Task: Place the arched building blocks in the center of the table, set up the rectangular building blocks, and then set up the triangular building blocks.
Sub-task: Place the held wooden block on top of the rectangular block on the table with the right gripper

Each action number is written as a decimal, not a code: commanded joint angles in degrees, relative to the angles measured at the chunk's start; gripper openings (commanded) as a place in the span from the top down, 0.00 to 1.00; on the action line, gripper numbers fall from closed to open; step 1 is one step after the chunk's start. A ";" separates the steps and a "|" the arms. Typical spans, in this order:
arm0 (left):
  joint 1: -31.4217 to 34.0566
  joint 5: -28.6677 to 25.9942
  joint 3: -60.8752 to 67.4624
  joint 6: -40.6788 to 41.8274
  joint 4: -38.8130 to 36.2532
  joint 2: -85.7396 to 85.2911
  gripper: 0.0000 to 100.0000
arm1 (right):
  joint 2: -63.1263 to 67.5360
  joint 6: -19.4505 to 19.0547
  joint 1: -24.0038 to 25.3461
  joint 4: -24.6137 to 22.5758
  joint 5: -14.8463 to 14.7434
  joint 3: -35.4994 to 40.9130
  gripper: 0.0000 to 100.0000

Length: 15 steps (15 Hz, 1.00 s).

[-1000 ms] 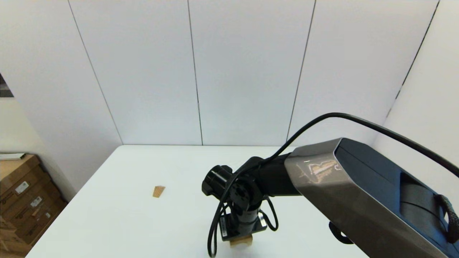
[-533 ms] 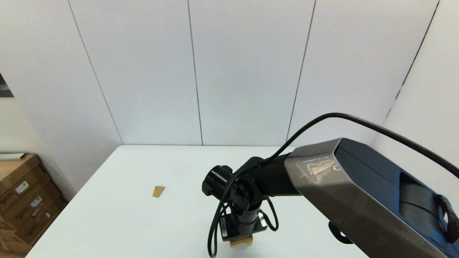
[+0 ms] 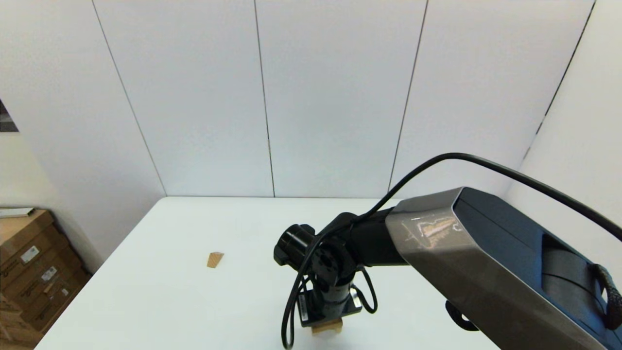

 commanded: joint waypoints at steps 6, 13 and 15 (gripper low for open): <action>0.01 -0.02 0.01 0.00 0.00 0.07 0.00 | 0.06 0.20 -0.07 0.21 -0.03 -0.35 1.00; 0.01 -0.02 0.01 0.00 0.00 0.07 0.00 | 0.06 0.20 -0.07 0.21 -0.03 -0.35 1.00; 0.01 -0.02 0.01 0.00 0.00 0.07 0.00 | 0.15 0.20 -0.07 0.21 -0.03 -0.35 1.00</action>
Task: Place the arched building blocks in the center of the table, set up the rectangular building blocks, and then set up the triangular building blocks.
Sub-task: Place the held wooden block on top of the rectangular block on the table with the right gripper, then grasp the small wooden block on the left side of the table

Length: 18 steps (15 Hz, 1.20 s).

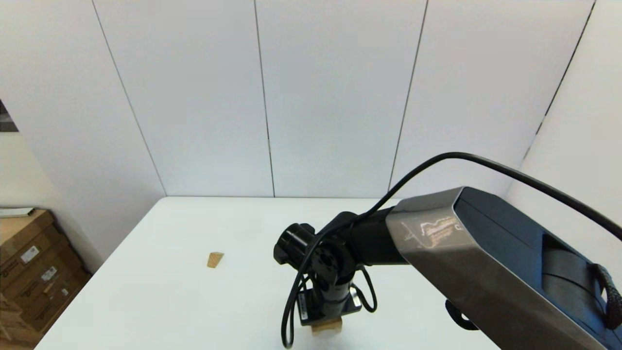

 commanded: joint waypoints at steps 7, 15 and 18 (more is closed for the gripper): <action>0.01 0.01 0.01 0.00 0.00 0.07 0.00 | 0.89 0.55 0.02 0.07 -0.12 -0.76 0.00; 0.01 0.01 0.01 0.00 0.00 0.07 0.00 | -10.18 0.20 -2.53 0.51 -0.21 -1.11 0.00; 0.01 0.01 0.01 0.00 0.00 0.07 0.00 | -25.04 -0.77 -6.75 2.62 -0.91 -0.94 0.00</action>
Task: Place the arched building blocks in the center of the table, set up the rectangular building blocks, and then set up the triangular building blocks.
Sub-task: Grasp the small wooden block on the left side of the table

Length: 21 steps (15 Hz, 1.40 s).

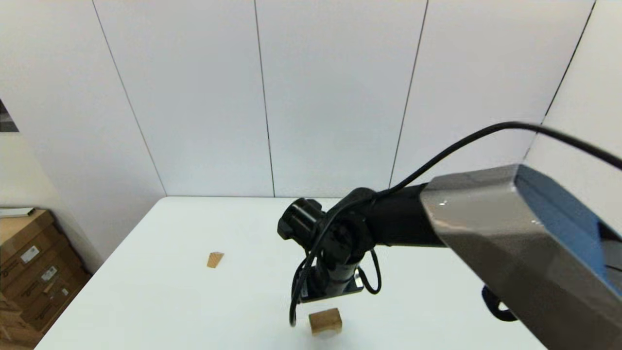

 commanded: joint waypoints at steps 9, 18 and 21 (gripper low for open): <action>0.01 0.01 0.01 0.00 -0.02 0.07 0.00 | -65.94 -7.98 -12.79 4.19 -12.32 23.70 0.00; 0.01 0.01 0.01 0.00 -0.02 0.07 0.00 | -105.49 -11.93 -37.92 2.69 -11.71 56.75 0.00; 0.01 0.01 0.01 0.00 -0.02 0.07 0.00 | -111.20 -12.02 -43.64 2.43 -11.53 61.41 0.00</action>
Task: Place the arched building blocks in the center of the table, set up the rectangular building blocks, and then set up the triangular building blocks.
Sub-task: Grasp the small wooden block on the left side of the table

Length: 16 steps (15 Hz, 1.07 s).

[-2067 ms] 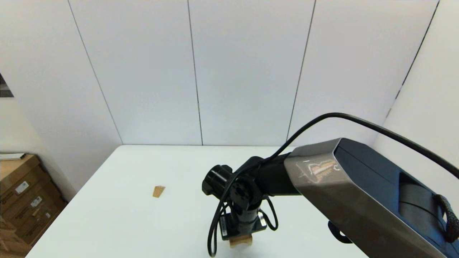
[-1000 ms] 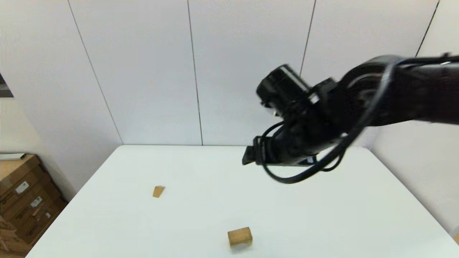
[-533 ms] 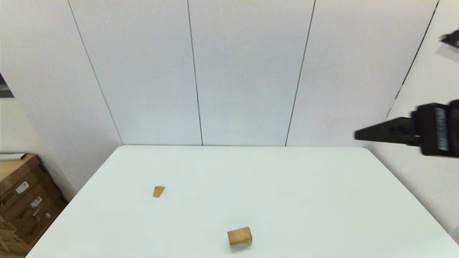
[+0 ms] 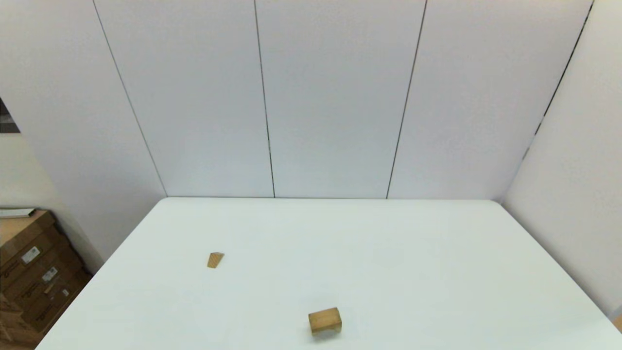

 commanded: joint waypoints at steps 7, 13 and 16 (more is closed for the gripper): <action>0.01 0.01 0.01 0.00 0.00 0.07 0.00 | -23.72 2.08 -11.13 -0.64 3.15 12.64 0.00; 0.01 0.01 0.01 0.00 0.00 0.07 0.00 | -32.77 0.49 -10.95 -7.84 15.63 21.69 0.00; 0.01 0.01 0.01 0.18 0.09 0.07 0.00 | -32.77 -6.98 -10.95 -15.66 16.42 29.78 0.00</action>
